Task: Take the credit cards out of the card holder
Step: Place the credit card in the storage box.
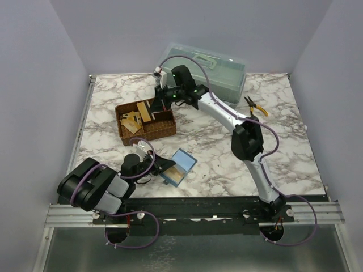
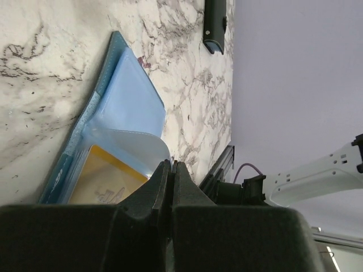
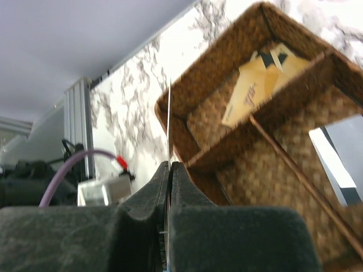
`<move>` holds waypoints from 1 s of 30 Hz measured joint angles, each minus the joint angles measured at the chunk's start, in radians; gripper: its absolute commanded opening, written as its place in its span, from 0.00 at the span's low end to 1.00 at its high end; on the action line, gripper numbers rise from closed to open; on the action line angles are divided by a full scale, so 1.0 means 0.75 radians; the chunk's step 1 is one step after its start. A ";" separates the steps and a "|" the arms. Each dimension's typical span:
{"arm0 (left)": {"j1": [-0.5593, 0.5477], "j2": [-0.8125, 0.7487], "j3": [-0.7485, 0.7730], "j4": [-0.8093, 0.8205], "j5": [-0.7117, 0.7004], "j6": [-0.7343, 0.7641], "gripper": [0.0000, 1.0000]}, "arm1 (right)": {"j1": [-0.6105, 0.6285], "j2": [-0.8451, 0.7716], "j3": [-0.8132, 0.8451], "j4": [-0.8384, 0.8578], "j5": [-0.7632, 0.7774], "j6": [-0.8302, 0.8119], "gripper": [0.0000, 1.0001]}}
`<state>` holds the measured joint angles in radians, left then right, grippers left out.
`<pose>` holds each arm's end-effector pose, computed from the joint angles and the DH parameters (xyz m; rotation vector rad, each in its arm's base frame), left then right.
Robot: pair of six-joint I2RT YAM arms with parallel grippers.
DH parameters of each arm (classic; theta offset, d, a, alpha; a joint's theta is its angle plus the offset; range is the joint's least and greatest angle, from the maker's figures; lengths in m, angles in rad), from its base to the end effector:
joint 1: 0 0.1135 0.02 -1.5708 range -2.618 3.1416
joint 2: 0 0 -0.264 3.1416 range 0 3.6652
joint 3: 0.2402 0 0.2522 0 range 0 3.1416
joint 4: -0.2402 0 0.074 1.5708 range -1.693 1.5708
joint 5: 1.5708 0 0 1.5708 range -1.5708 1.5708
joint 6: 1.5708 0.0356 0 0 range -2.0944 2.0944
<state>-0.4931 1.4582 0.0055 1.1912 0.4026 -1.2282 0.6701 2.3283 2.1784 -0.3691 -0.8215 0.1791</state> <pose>0.1536 -0.0984 0.1120 -0.4468 2.0740 -1.4988 0.4054 0.3545 0.2793 -1.0396 1.9345 1.3541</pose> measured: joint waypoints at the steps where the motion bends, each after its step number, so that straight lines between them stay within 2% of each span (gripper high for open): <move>1: 0.000 -0.015 0.000 -0.015 -0.008 0.004 0.00 | 0.016 0.044 0.055 0.017 0.015 0.035 0.00; 5: 0.000 -0.060 0.000 -0.047 -0.029 0.013 0.00 | 0.059 0.168 0.195 0.113 0.069 0.159 0.00; 13: 0.000 -0.149 0.000 -0.141 -0.050 0.037 0.00 | 0.088 0.286 0.258 0.273 0.181 0.284 0.03; 18: 0.000 -0.200 0.000 -0.196 -0.056 0.050 0.00 | 0.109 0.345 0.281 0.335 0.256 0.283 0.33; 21: 0.000 -0.241 0.000 -0.229 -0.064 0.054 0.00 | 0.137 0.382 0.292 0.349 0.286 0.263 0.58; 22: 0.000 -0.257 0.001 -0.245 -0.066 0.055 0.00 | 0.146 0.391 0.293 0.352 0.299 0.253 0.64; 30: 0.000 -0.470 0.001 -0.432 -0.073 0.071 0.00 | 0.158 0.351 0.284 0.342 0.391 0.093 0.71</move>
<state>-0.4931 1.1057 0.0059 0.8673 0.3481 -1.1751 0.7883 2.5919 2.3917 -0.1123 -0.5282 0.2485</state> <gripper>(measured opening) 0.018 0.679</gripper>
